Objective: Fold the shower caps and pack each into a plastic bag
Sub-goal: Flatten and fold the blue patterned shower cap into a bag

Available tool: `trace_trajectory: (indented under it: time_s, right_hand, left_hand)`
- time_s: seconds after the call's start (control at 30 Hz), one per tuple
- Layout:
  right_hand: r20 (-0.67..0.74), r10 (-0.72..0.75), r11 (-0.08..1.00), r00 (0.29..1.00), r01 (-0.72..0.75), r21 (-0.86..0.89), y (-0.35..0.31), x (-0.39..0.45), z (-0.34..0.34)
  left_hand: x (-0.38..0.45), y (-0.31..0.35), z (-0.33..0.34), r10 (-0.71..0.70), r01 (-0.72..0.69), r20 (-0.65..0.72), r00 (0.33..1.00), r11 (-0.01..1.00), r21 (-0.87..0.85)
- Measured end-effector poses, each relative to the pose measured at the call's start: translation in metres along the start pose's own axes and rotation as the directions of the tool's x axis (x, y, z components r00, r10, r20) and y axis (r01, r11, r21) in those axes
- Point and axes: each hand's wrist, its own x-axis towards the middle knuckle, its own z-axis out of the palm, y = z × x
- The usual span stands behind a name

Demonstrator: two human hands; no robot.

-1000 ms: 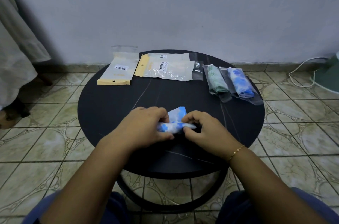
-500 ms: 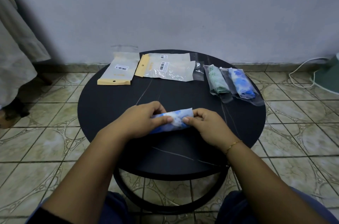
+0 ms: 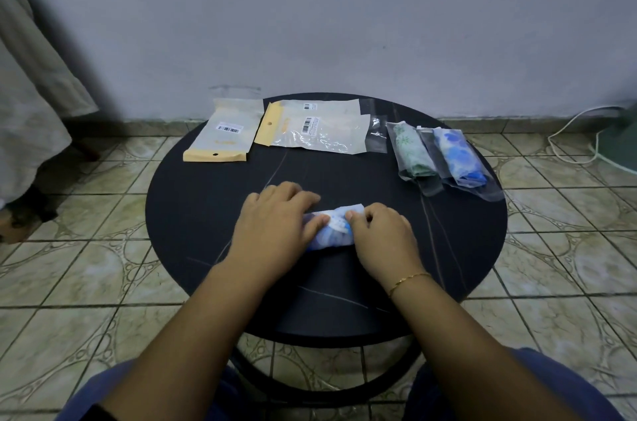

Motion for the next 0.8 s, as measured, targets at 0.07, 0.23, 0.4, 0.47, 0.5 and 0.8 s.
trace_trajectory:
  time_s: [0.07, 0.23, 0.4, 0.47, 0.5, 0.8]
  right_hand:
    - [-0.025, -0.007, 1.000, 1.000, 0.007, 0.017, 0.000, -0.002, 0.000]
    - [-0.105, -0.049, 0.999, 0.993, 0.047, -0.027, 0.000, -0.007, 0.002]
    - [0.030, -0.433, 0.877, 0.901, 0.429, -0.217, -0.007, -0.022, 0.004]
    - [0.191, -0.448, 0.839, 0.873, 0.485, -0.249, -0.005, -0.026, 0.008]
    - [0.237, -0.424, 0.842, 0.874, 0.477, -0.252, -0.003, -0.027, 0.010]
    - [0.360, -0.263, 0.877, 0.895, 0.377, -0.297, 0.002, -0.029, 0.006]
  left_hand:
    - [-0.012, 0.016, 0.005, 0.042, -0.042, -0.081, 0.996, 0.999, -0.002]
    - [-0.036, 0.035, 0.023, 0.052, -0.054, 0.098, 0.994, 0.998, 0.021]
    - [-0.035, 0.031, 0.015, 0.104, -0.090, 0.252, 0.962, 0.994, -0.066]
    - [-0.037, 0.031, 0.012, 0.138, -0.141, 0.290, 0.947, 0.990, -0.011]
    - [-0.036, 0.032, 0.010, 0.142, -0.149, 0.308, 0.941, 0.989, -0.003]
    - [-0.034, 0.028, 0.015, 0.060, -0.014, 0.369, 0.928, 0.992, -0.127]
